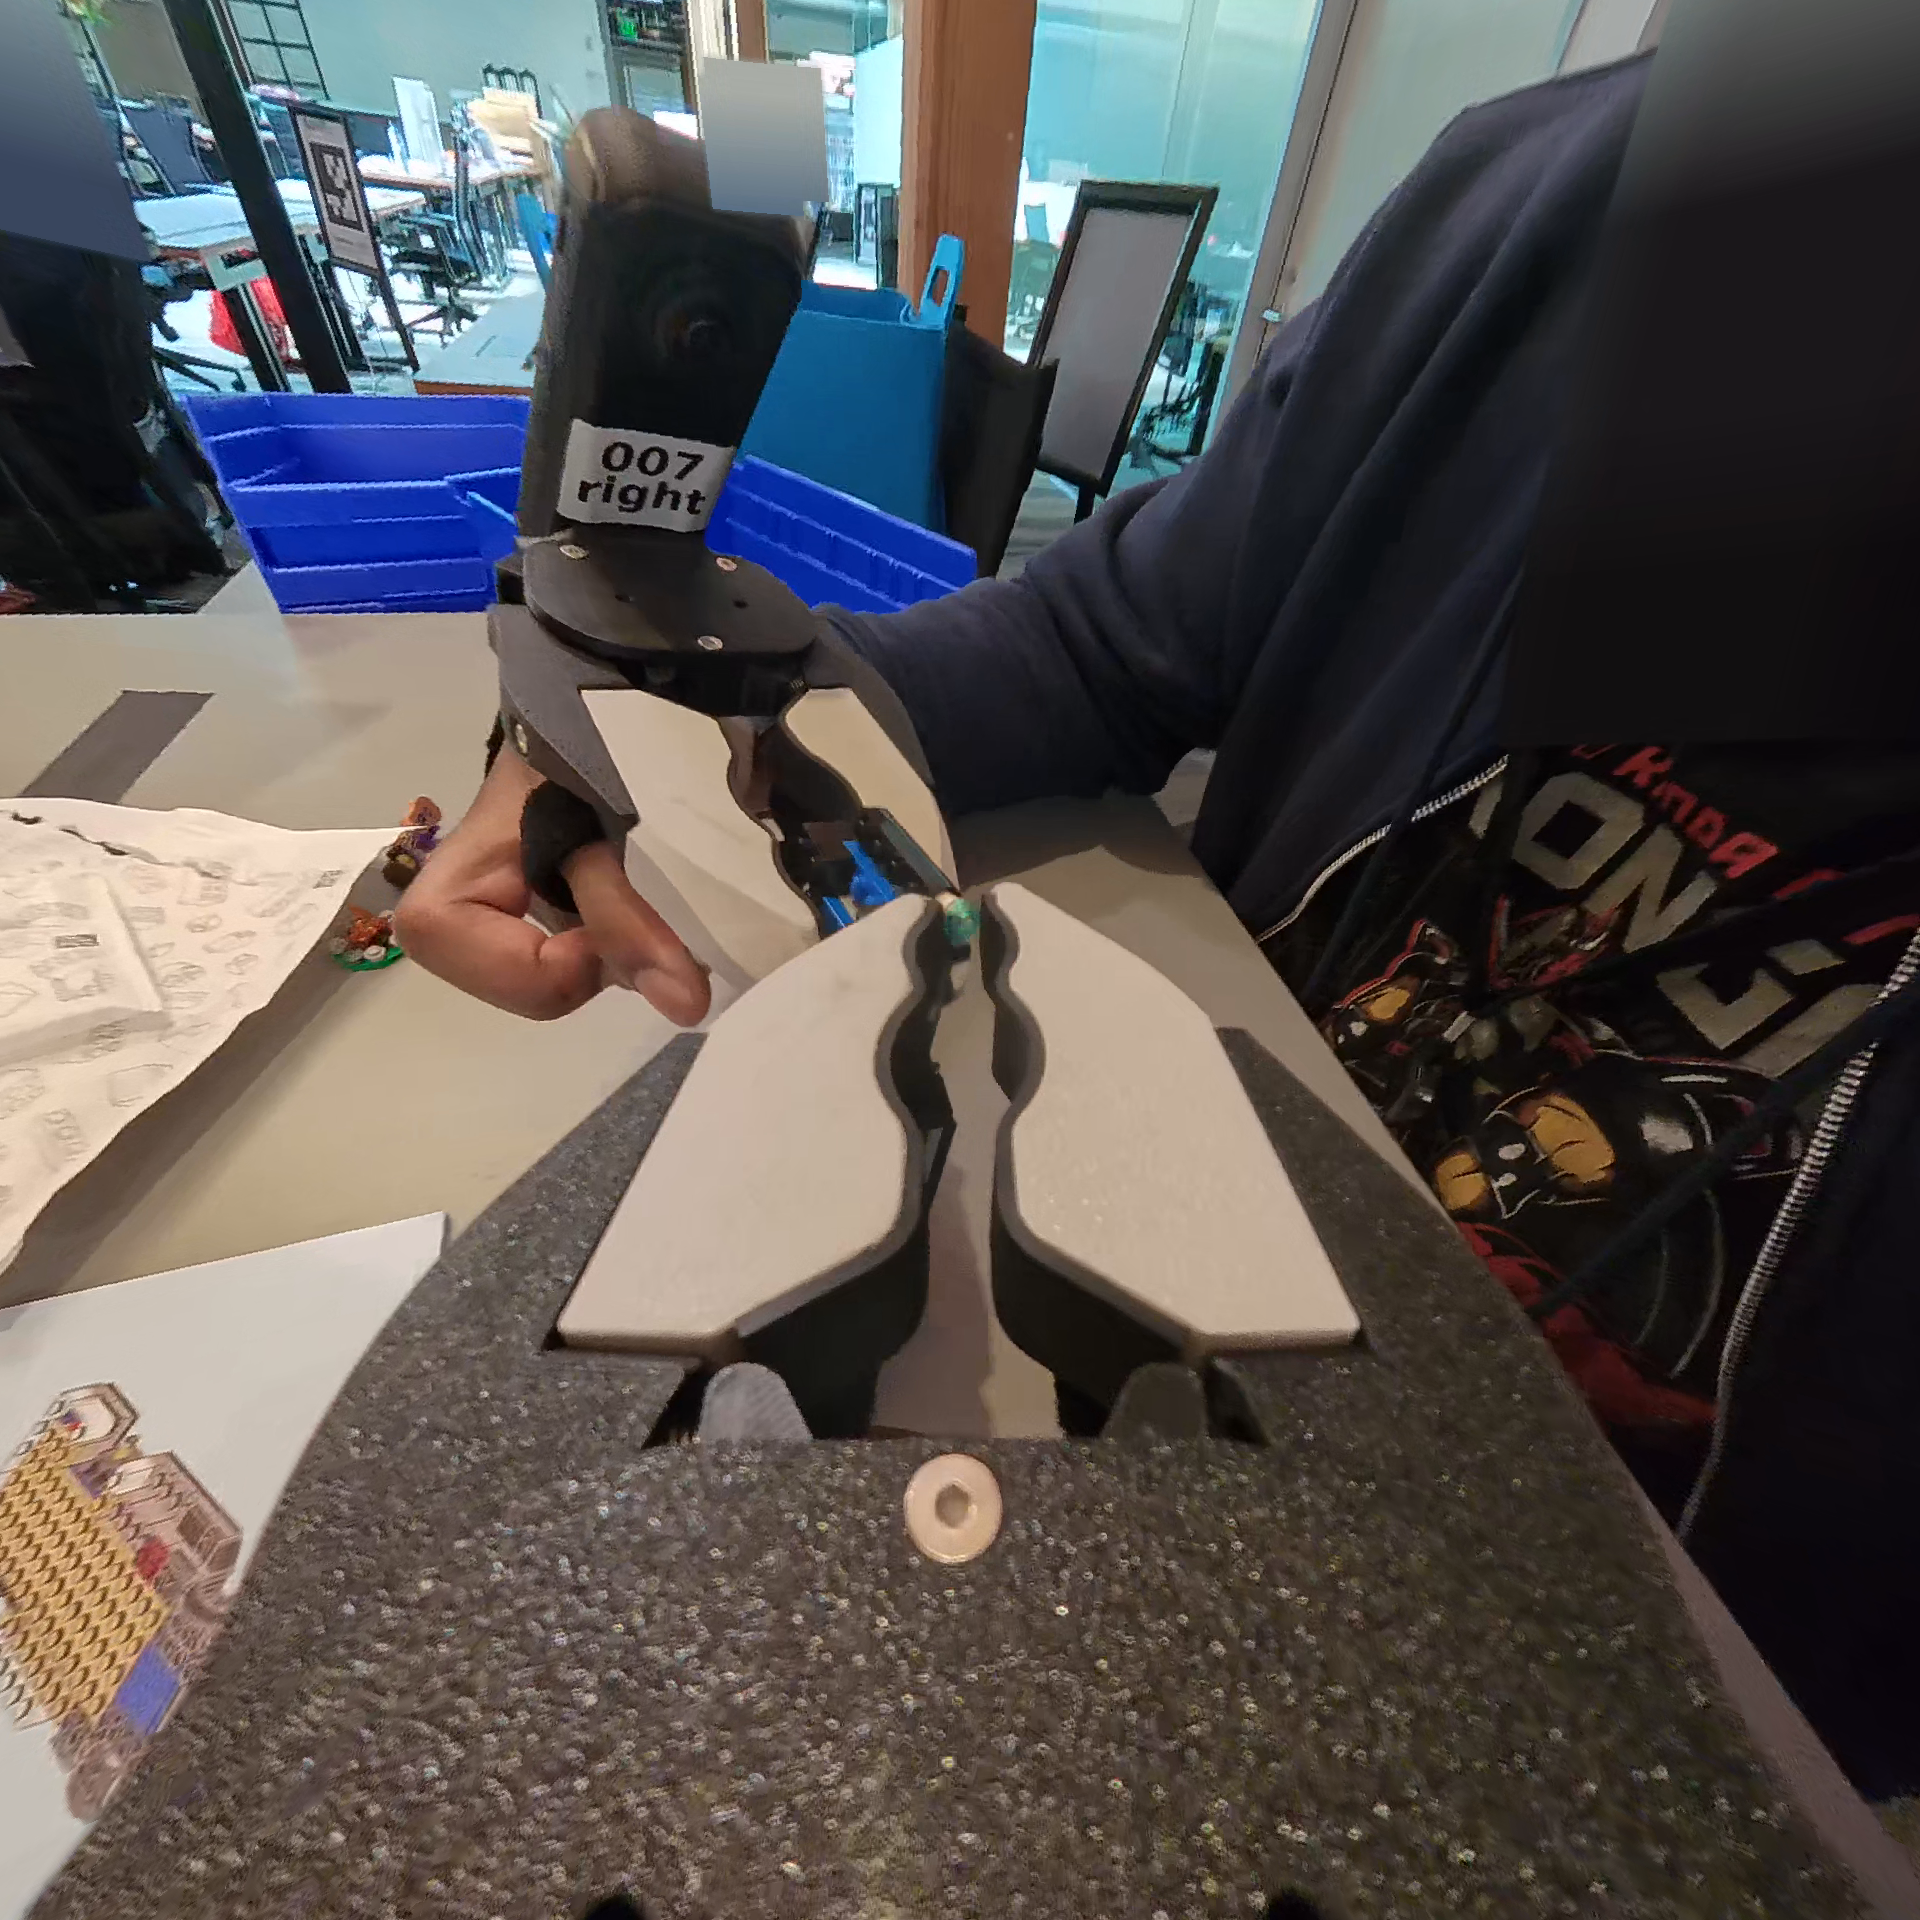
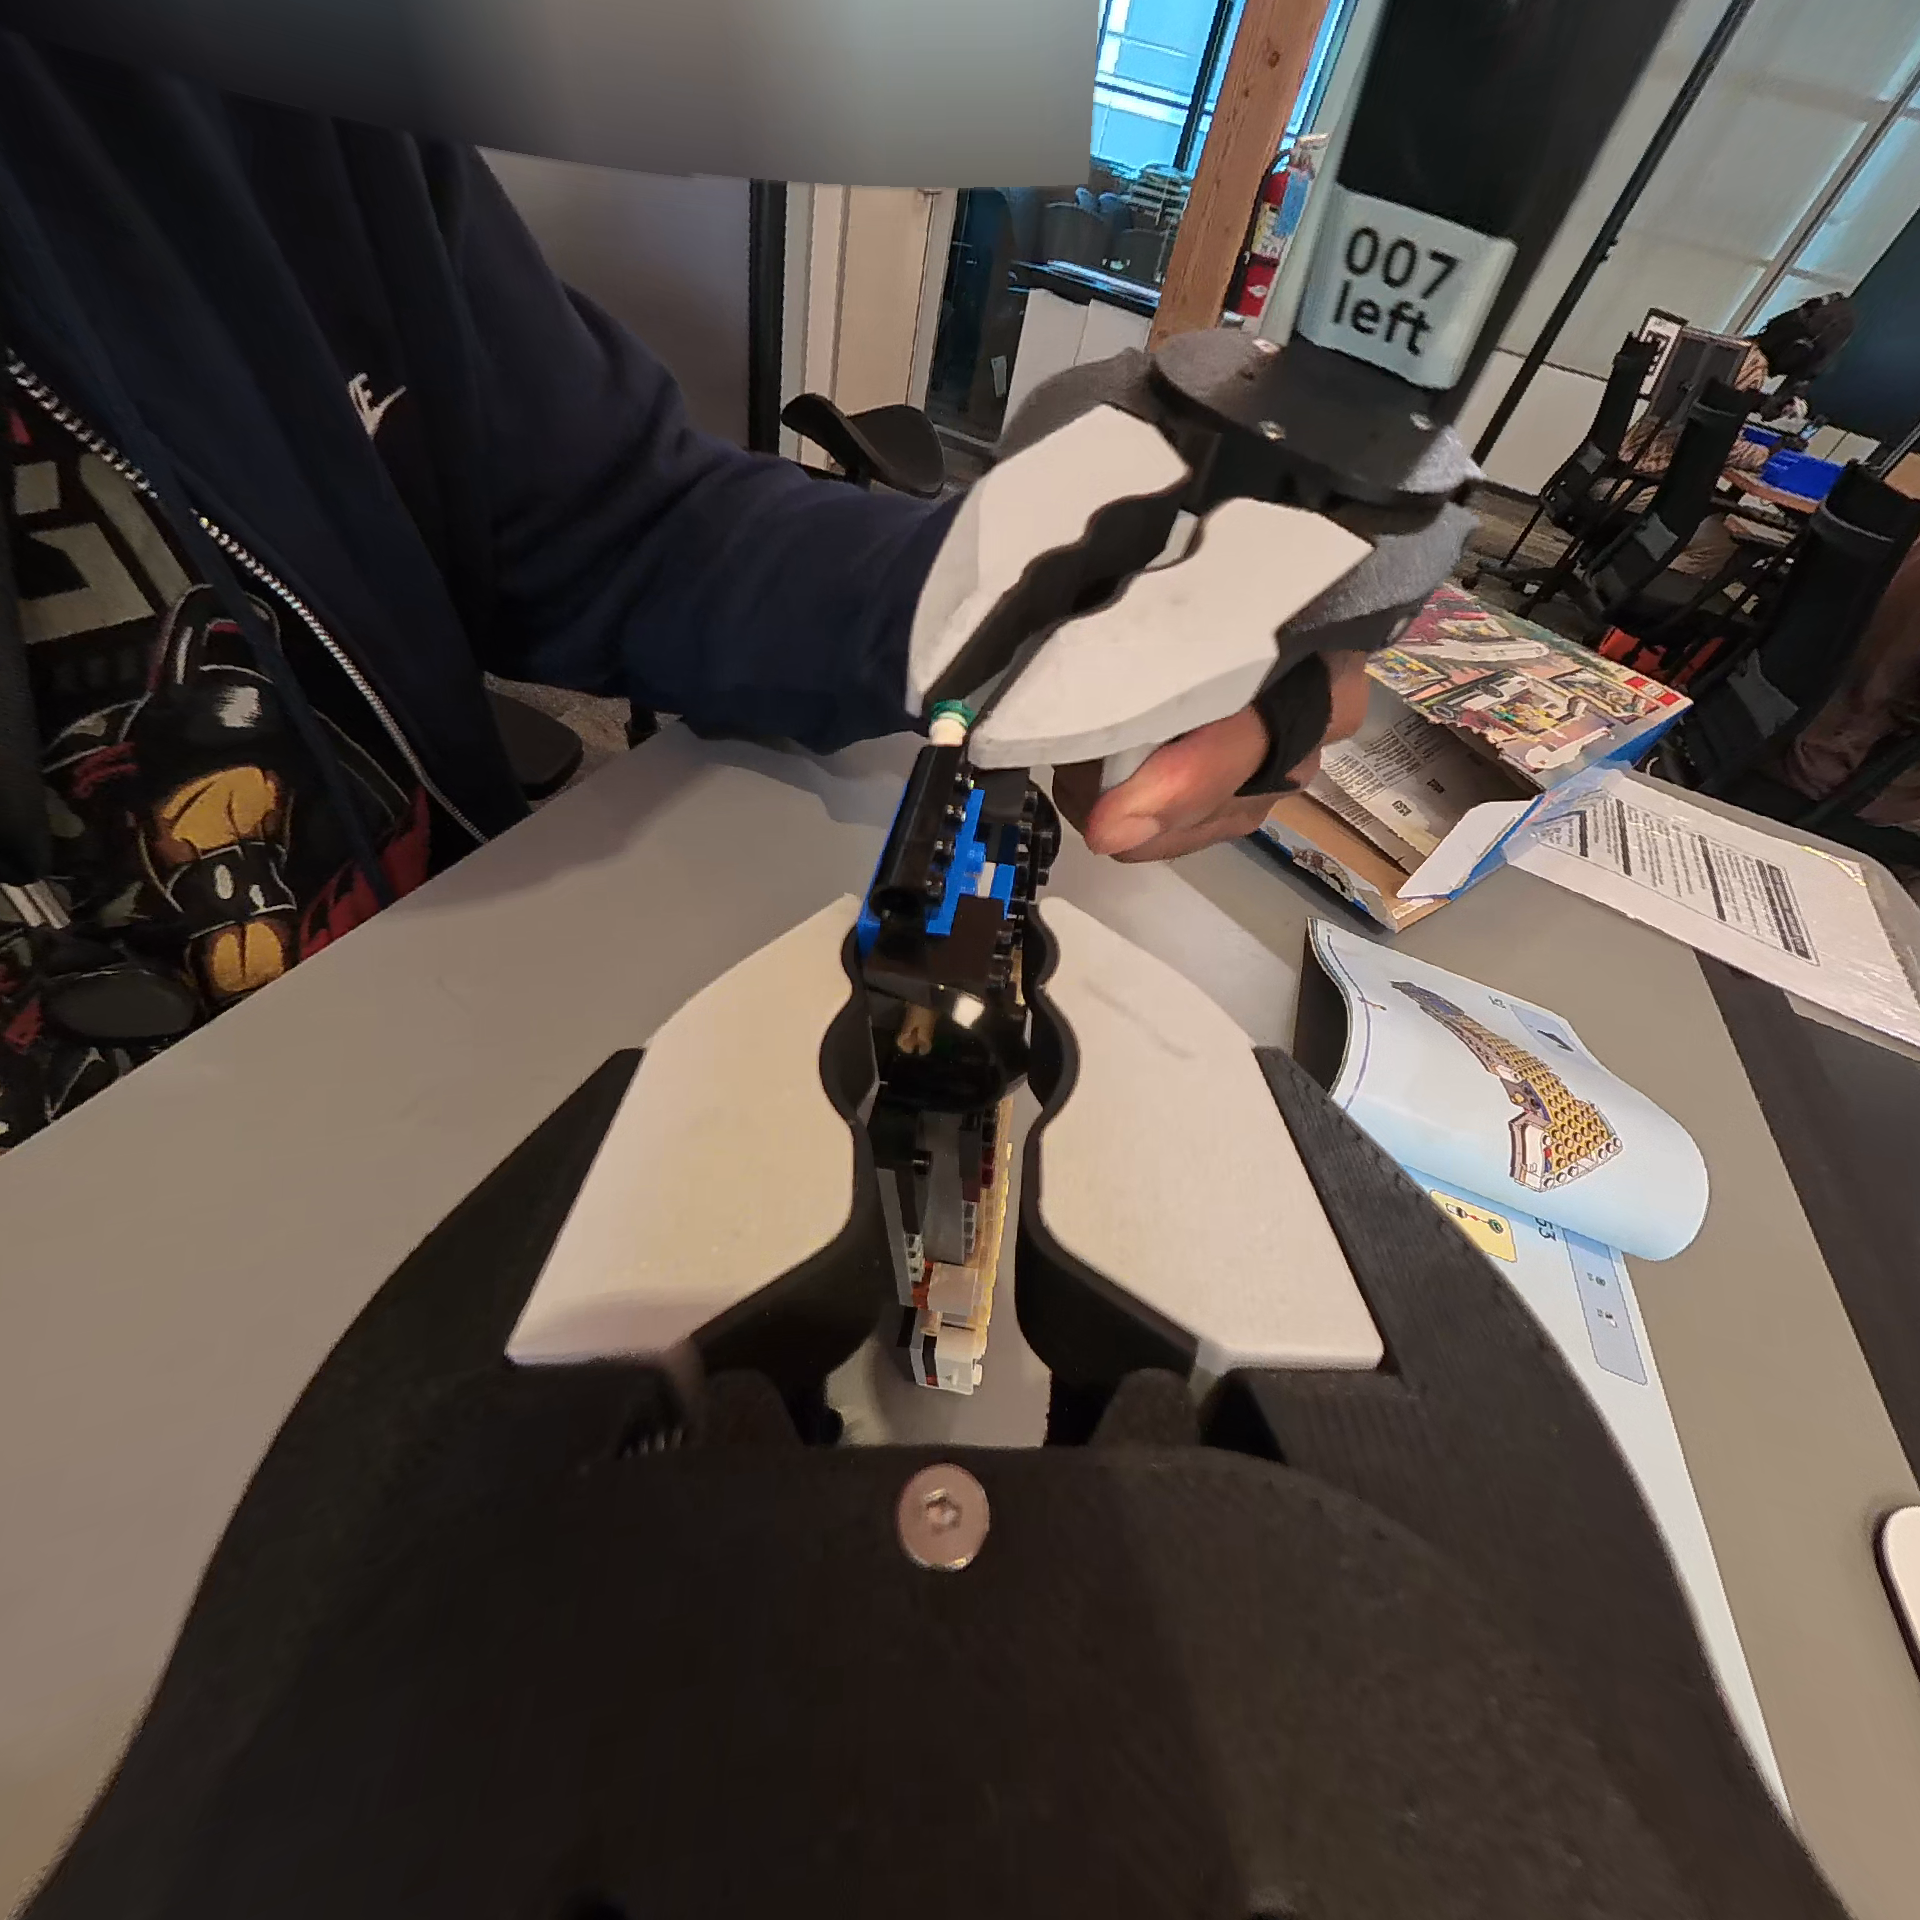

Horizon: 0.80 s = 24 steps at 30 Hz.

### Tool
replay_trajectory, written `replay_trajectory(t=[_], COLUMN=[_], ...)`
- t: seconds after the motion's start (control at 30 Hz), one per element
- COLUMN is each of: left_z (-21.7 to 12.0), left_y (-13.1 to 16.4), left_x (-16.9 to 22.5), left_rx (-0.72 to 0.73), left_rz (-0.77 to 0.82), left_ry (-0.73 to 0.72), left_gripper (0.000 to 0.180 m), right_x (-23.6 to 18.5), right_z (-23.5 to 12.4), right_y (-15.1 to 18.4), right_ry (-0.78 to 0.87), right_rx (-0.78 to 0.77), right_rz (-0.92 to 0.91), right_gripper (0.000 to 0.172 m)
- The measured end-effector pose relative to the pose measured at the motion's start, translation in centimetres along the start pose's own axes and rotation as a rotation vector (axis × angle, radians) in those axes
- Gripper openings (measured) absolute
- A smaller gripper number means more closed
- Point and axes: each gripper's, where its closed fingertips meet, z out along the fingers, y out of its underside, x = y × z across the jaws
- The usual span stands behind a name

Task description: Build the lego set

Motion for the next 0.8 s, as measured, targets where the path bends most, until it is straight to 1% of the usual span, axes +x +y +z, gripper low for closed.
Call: replay_trajectory(t=[0.07,0.17,0.23,0.5,0.7,0.8], left_z=[0.0,0.3,0.1,-0.4,-0.8,-0.8], left_y=[-0.2,-0.3,-0.2,-0.5,-0.8,-1.4], left_x=[0.1,0.1,-0.2,-0.8,-1.5,-1.9], left_rx=[0.011,0.004,0.025,0.182,0.287,0.339], left_rz=[-0.007,0.02,0.031,0.03,-0.028,-0.061], left_ry=[0.011,-0.007,-0.032,-0.062,-0.099,-0.111], left_gripper=[0.006,0.006,0.006,0.006,0.006,0.006], right_x=[-0.1,0.0,0.1,0.6,1.2,1.5], right_z=[0.2,0.5,0.3,0.1,0.0,0.1], right_y=[0.0,0.1,0.1,0.1,0.3,0.4], right_ry=[0.001,0.012,0.025,0.059,0.124,0.146], right_rx=[-0.015,-0.036,-0.028,0.0,-0.003,-0.019], right_rz=[-0.006,-0.023,-0.021,-0.013,-0.022,-0.002], right_gripper=[0.025,0.025,0.025,0.025,0.025,0.025])
